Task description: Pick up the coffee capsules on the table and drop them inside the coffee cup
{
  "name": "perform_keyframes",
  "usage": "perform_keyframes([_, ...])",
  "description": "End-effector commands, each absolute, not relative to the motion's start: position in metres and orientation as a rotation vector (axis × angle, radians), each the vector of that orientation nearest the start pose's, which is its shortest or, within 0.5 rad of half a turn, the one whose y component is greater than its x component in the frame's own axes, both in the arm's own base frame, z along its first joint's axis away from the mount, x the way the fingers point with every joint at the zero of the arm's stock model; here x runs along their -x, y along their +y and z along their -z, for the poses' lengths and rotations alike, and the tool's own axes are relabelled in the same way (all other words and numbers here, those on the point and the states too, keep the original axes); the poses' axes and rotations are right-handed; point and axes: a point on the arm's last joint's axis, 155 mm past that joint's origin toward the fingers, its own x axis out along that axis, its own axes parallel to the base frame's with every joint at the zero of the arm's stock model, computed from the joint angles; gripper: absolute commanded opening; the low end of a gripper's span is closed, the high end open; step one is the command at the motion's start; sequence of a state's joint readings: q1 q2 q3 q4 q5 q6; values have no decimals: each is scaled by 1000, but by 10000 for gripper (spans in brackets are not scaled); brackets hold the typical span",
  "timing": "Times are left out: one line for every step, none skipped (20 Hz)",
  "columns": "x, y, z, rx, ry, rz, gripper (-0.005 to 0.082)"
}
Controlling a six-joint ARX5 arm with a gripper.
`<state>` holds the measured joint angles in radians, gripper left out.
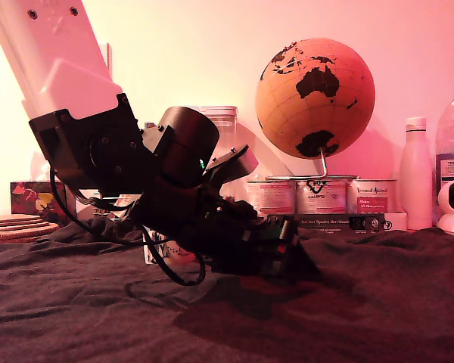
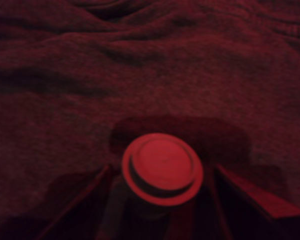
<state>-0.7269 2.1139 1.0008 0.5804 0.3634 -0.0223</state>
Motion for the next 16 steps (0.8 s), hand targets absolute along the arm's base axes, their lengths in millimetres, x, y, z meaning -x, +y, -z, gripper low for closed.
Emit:
perform_keyframes([-344,-394,2,-96,601,1052,356])
perform_keyframes([-344,-393,2,-95,603,1049,244])
perform_keyframes([-345,-393,2,-95,602,1048,160])
perform_keyframes([-345,-393,2,-95,602,1047,119])
perform_keyframes([-345,-393,2,-95,603,1047,110])
perform_keyframes([-345,-393,2,-95,603,1047,110])
perform_keyframes([-345,-393,2,-95,603,1047,110])
perform_keyframes([-345,-393,2,-94,601,1047,110])
perform_keyframes([-346,-393,0,-93,598,1048,110])
perform_keyframes([-346,-394,-1,-92,595,1049,110])
perform_keyframes([-347,-394,-4,-91,589,1050,110])
perform_keyframes([-346,-395,-7,-89,584,1054,110])
perform_keyframes([-345,-396,-12,-84,579,1066,110])
perform_keyframes([-343,-398,-19,-79,571,1082,109])
perform_keyframes([-342,-399,-27,-75,562,1093,109])
perform_keyframes([-340,-400,-35,-70,554,1105,109])
